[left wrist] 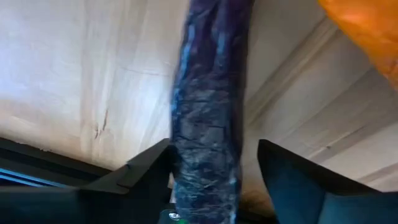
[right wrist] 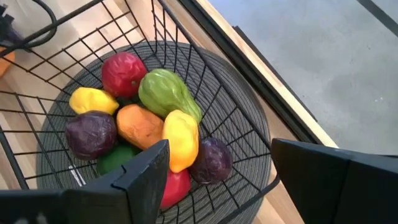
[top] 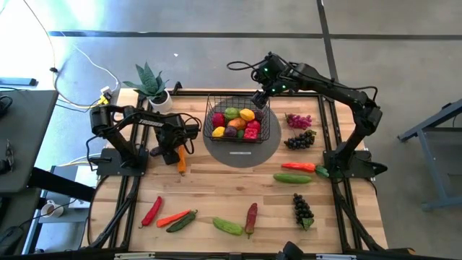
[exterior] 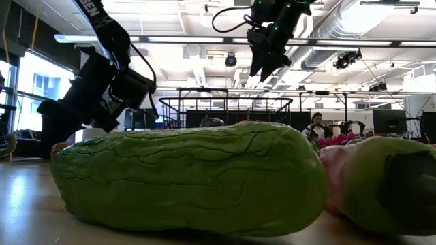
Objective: Build produce basket
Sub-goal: Put the eggplant into the wire basket
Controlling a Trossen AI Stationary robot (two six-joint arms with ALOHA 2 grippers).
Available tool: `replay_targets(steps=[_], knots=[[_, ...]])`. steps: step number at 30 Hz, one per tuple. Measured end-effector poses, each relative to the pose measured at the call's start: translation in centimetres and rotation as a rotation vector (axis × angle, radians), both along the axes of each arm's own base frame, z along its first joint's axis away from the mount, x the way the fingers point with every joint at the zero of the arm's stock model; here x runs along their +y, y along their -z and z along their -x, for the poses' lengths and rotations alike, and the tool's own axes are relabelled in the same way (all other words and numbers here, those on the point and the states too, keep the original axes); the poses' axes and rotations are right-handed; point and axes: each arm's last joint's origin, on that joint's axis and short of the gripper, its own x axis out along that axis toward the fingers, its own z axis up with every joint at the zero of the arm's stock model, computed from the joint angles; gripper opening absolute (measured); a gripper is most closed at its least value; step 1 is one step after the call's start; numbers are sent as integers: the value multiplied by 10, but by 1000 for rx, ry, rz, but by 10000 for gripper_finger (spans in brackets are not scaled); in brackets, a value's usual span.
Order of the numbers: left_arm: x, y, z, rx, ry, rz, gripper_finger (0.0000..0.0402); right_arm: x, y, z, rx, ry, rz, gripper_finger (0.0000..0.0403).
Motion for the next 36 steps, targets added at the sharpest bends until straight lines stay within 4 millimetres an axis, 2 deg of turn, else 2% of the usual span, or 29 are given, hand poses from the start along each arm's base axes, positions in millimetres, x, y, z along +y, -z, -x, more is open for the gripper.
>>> replay_targets(steps=[6,10,19,25,36], knots=[[0,0,0,9,1,-12,144,8,-2,-2,-6,-3,-15,264],[1,-2,1,18,1,-42,111,17,-7,-1,-12,-15,-17,264],[-2,-27,7,-73,-43,-105,123,42,-22,0,-69,0,-41,264],[-7,-50,13,-211,-115,-149,123,64,-28,0,-91,4,-95,264],[-5,-115,7,-593,-170,-266,122,105,-23,-6,-32,14,-208,264]])
